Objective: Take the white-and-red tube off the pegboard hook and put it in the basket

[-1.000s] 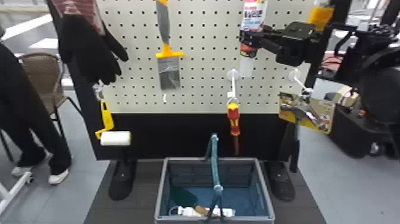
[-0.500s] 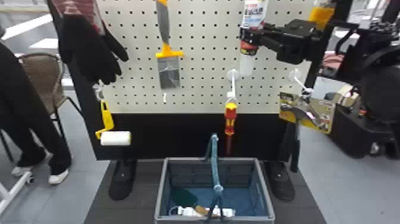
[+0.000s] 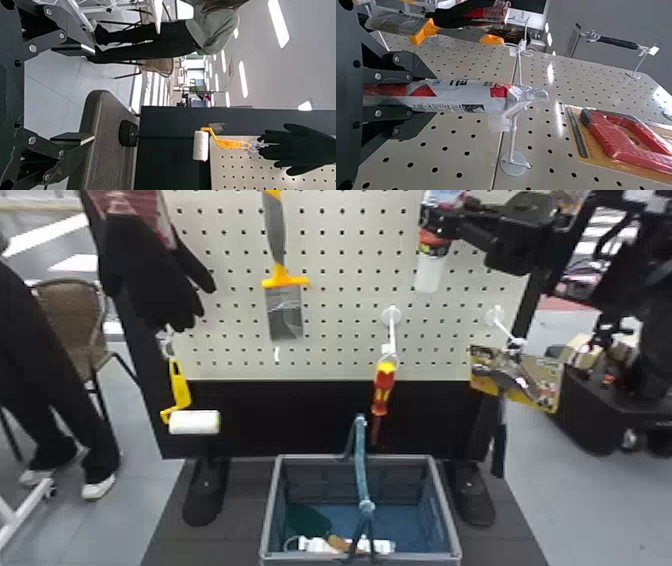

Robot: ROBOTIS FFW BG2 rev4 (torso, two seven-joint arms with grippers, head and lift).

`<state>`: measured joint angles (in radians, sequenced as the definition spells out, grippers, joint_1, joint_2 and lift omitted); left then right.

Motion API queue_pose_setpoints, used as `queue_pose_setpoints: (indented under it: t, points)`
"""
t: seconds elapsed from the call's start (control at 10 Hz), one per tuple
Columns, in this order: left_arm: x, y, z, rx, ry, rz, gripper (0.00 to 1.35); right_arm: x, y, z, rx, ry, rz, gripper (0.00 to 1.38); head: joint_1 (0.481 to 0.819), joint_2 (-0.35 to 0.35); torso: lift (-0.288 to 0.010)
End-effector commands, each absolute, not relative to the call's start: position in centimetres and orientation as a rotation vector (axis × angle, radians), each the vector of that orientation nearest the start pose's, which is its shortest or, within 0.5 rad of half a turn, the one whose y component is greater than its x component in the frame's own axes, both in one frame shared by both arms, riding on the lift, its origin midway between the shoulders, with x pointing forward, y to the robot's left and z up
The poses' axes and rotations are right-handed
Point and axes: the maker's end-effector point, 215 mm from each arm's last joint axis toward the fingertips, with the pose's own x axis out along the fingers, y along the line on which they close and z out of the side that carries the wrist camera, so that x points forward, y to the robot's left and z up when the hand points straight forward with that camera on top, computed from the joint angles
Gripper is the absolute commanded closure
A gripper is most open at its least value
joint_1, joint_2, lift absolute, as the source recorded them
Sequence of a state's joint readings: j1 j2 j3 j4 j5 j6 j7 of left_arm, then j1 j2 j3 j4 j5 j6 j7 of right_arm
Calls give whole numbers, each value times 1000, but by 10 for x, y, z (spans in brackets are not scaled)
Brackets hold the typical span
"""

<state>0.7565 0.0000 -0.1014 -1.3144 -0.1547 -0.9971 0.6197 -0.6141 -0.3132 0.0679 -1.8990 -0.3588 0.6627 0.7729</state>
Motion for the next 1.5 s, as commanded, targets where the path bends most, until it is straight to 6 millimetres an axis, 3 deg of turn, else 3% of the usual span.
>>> queue_pose_setpoints:
  t: [0.0, 0.3, 0.5, 1.1, 1.4]
  points:
    - [205, 267, -483, 12, 4, 417, 504, 583, -108, 23, -154, -246, 917, 981, 549, 0, -100]
    - [206, 266, -483, 10, 4, 416, 504, 562, -126, 32, -145, -295, 875, 981, 549, 0, -100]
    - [207, 265, -483, 7, 3, 415, 504, 551, -144, 21, -101, -302, 832, 981, 549, 0, -100]
    - [209, 265, -483, -1, 3, 419, 504, 528, -199, -40, 44, -250, 694, 981, 549, 0, -100]
    - [211, 264, -483, -7, 3, 420, 504, 524, -201, -73, 133, -218, 662, 981, 549, 0, -100]
